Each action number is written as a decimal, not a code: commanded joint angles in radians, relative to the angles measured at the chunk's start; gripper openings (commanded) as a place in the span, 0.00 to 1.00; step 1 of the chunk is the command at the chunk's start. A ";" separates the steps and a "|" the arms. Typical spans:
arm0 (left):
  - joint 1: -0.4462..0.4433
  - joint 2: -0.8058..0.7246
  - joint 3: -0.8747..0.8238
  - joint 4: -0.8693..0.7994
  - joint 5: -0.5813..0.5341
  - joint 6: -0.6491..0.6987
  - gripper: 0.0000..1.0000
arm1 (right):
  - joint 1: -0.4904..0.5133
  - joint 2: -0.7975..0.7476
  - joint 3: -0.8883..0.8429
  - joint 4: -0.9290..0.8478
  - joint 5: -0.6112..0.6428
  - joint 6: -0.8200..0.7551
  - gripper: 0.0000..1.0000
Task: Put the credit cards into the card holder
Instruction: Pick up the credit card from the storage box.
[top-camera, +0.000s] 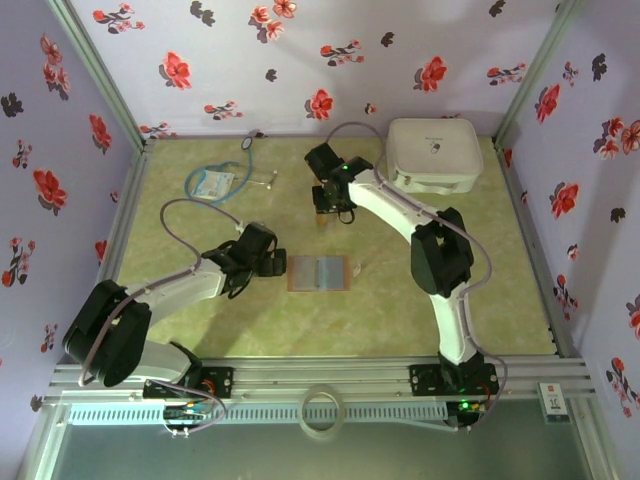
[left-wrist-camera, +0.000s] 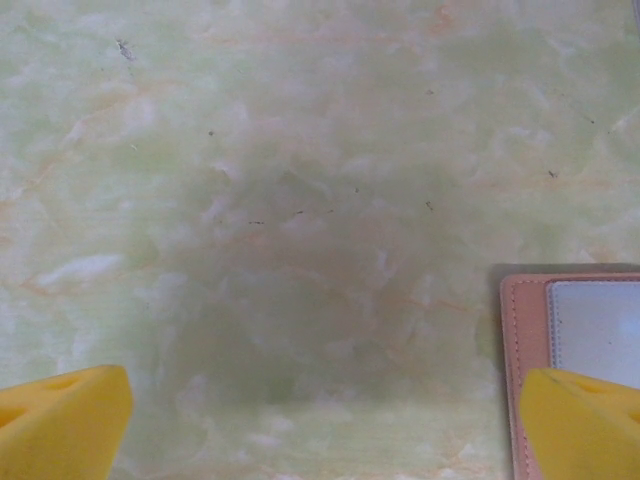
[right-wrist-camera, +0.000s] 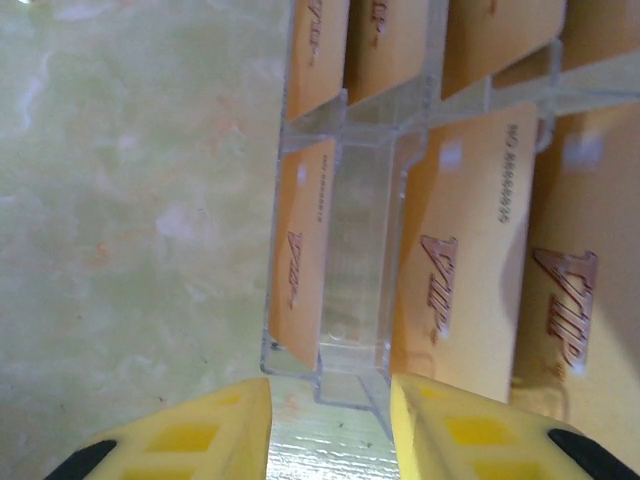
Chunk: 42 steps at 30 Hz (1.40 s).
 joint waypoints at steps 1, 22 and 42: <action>0.014 0.002 -0.017 0.025 0.009 0.016 1.00 | 0.009 0.061 0.087 -0.071 0.060 -0.013 0.36; 0.049 -0.013 -0.052 0.049 0.032 0.023 1.00 | 0.024 0.291 0.321 -0.173 0.090 -0.010 0.34; 0.054 -0.008 -0.059 0.051 0.036 0.020 1.00 | 0.024 0.328 0.354 -0.173 0.050 -0.008 0.23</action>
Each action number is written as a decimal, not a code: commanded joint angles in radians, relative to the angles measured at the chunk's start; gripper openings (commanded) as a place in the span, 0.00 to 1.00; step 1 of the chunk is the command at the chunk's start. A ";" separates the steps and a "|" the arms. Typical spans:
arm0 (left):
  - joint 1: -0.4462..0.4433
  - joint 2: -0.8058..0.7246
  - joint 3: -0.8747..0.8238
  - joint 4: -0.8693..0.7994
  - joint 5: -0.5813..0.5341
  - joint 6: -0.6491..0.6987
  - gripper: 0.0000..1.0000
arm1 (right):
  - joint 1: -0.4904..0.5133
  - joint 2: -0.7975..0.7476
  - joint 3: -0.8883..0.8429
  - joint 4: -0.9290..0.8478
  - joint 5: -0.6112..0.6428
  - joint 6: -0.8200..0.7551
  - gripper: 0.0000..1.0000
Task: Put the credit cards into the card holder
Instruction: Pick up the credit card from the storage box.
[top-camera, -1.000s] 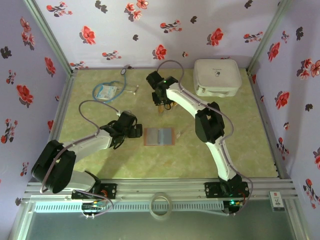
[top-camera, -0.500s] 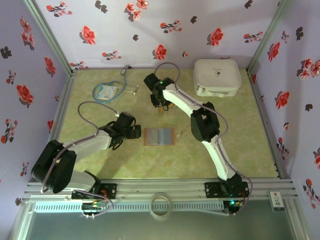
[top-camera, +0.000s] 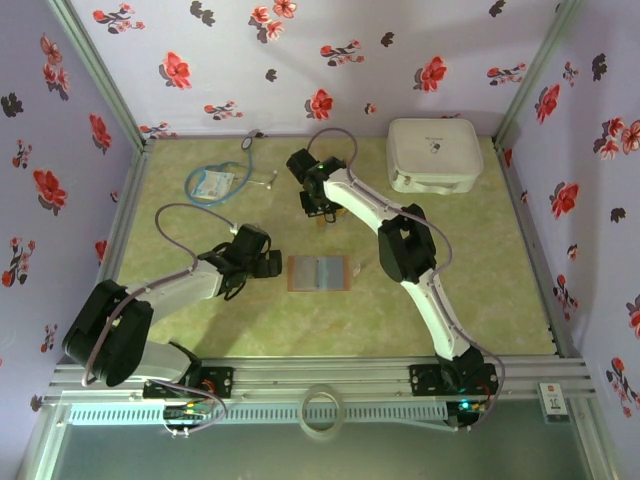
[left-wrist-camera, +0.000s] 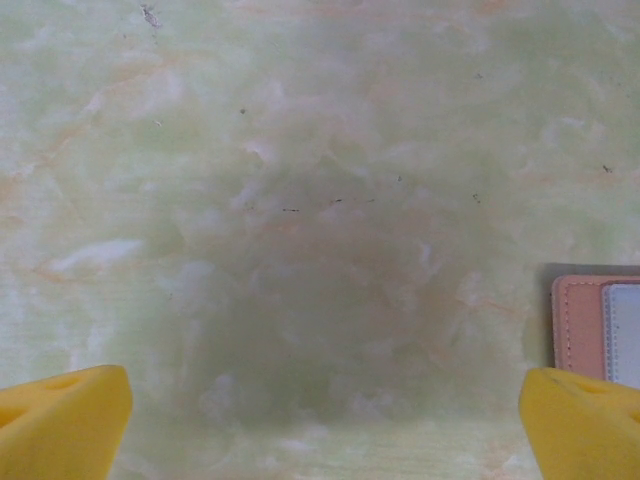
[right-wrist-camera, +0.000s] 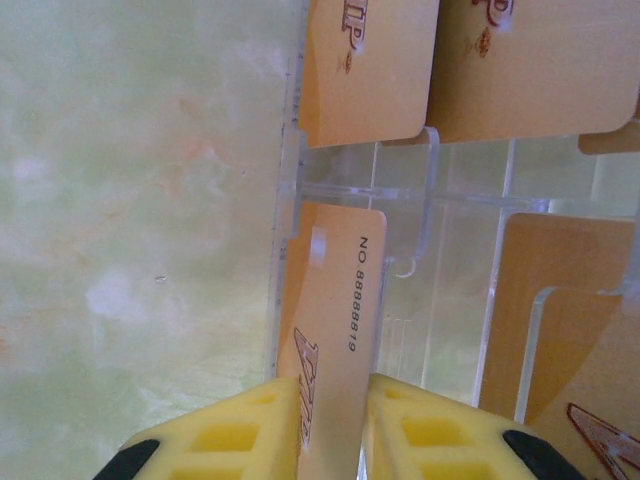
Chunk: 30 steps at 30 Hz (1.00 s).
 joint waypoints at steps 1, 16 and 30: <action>0.008 -0.008 -0.016 0.015 0.005 0.016 1.00 | 0.004 0.016 0.026 -0.021 -0.012 0.001 0.23; 0.008 -0.008 -0.020 0.015 0.009 0.013 1.00 | -0.007 0.016 0.054 -0.019 -0.030 0.009 0.20; 0.008 -0.015 -0.023 0.011 0.012 0.009 1.00 | -0.017 0.015 0.047 -0.007 -0.067 0.021 0.08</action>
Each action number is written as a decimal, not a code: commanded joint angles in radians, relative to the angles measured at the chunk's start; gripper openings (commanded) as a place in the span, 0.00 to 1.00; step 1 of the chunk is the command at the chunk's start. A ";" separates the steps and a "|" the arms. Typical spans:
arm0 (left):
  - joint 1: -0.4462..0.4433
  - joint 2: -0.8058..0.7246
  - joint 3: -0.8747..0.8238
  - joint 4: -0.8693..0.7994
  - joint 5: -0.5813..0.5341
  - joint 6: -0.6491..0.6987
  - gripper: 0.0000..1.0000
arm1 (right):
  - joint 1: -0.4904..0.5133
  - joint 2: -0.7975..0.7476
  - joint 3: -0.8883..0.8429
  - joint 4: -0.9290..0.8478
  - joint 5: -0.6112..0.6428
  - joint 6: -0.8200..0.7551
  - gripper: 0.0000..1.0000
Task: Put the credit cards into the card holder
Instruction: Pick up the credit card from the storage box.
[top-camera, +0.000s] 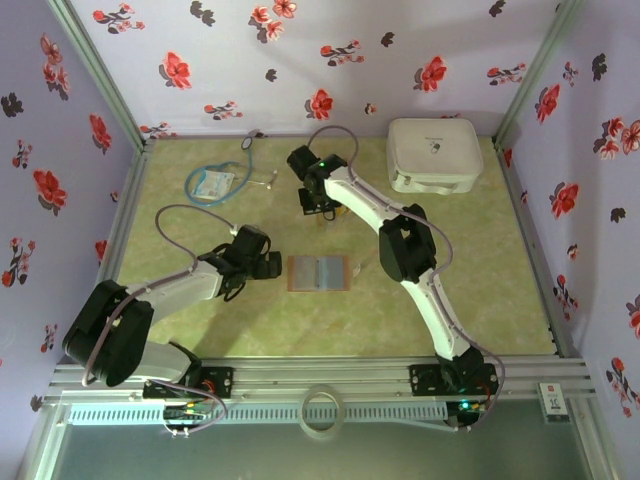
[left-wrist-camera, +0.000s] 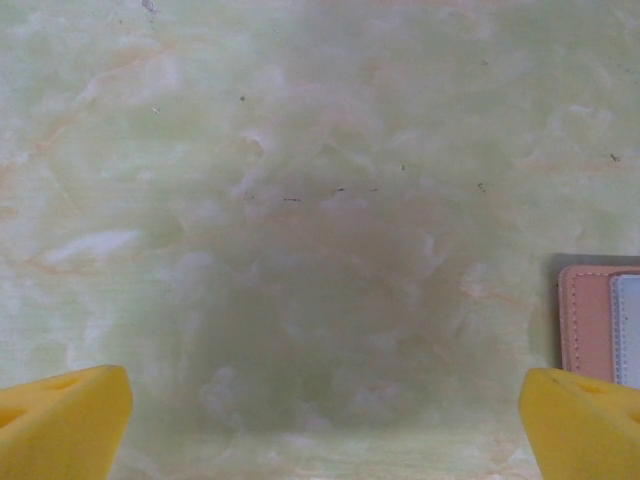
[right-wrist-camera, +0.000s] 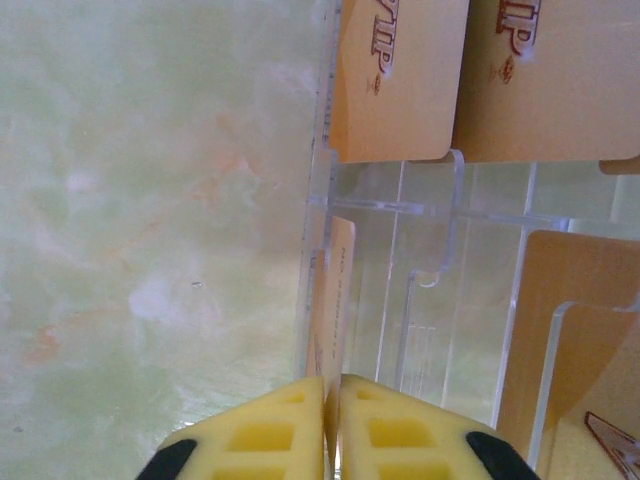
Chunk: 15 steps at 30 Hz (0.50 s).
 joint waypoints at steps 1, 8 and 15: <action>0.007 -0.015 -0.013 0.008 0.004 0.009 1.00 | -0.011 0.011 0.017 -0.006 -0.027 0.019 0.05; 0.007 -0.028 -0.008 -0.013 0.003 0.014 1.00 | -0.019 -0.038 0.017 -0.014 -0.063 0.015 0.00; 0.007 -0.062 0.006 -0.059 0.004 0.031 1.00 | -0.013 -0.186 -0.034 -0.004 -0.082 0.019 0.00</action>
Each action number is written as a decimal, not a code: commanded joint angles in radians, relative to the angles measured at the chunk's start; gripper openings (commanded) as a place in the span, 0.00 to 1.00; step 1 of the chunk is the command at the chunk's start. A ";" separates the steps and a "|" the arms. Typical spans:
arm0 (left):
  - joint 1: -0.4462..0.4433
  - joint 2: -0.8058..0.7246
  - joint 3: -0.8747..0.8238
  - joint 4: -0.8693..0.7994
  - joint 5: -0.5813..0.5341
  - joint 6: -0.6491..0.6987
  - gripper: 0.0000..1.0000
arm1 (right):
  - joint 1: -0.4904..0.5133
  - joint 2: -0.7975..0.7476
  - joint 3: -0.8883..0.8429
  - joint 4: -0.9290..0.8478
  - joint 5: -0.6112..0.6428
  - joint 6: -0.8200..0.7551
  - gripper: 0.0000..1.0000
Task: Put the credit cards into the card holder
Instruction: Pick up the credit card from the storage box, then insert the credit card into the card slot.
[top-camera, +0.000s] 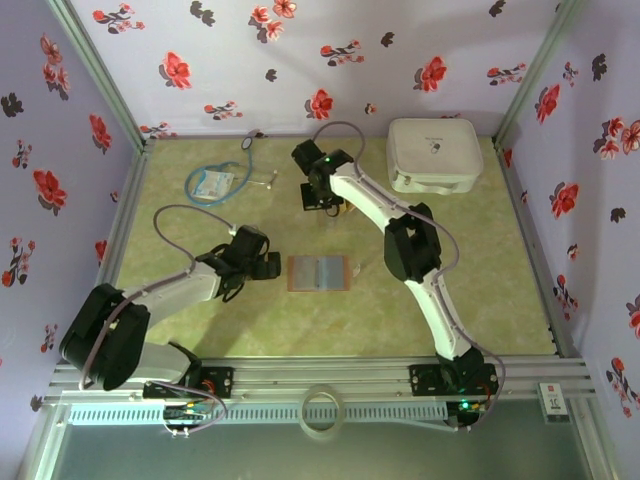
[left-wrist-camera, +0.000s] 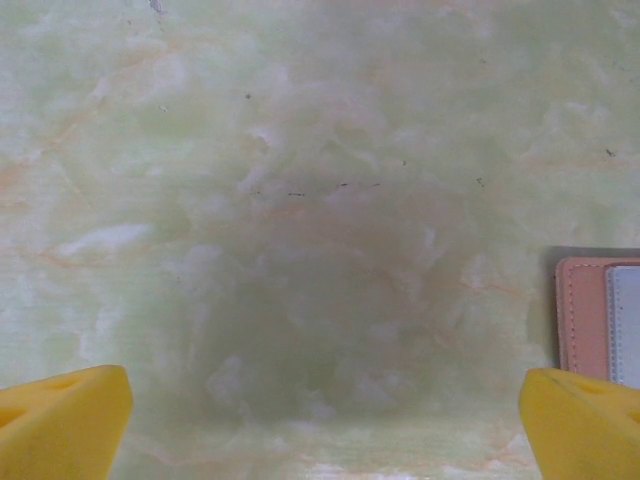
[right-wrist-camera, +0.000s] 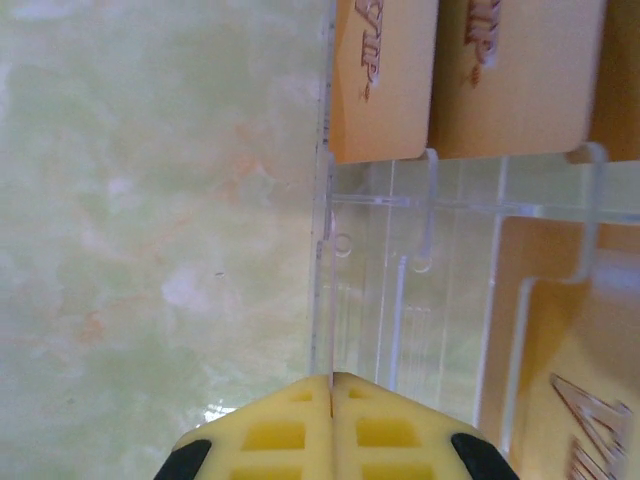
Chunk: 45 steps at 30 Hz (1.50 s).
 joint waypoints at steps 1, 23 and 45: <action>0.007 -0.041 0.007 -0.039 0.002 0.026 1.00 | 0.003 -0.149 -0.038 0.009 -0.026 0.010 0.00; 0.009 -0.135 0.068 -0.126 -0.088 -0.011 1.00 | 0.052 -0.808 -0.944 0.569 -0.132 0.264 0.00; -0.041 -0.184 0.101 -0.164 0.066 0.013 1.00 | 0.029 -1.184 -1.460 0.972 -0.240 0.300 0.00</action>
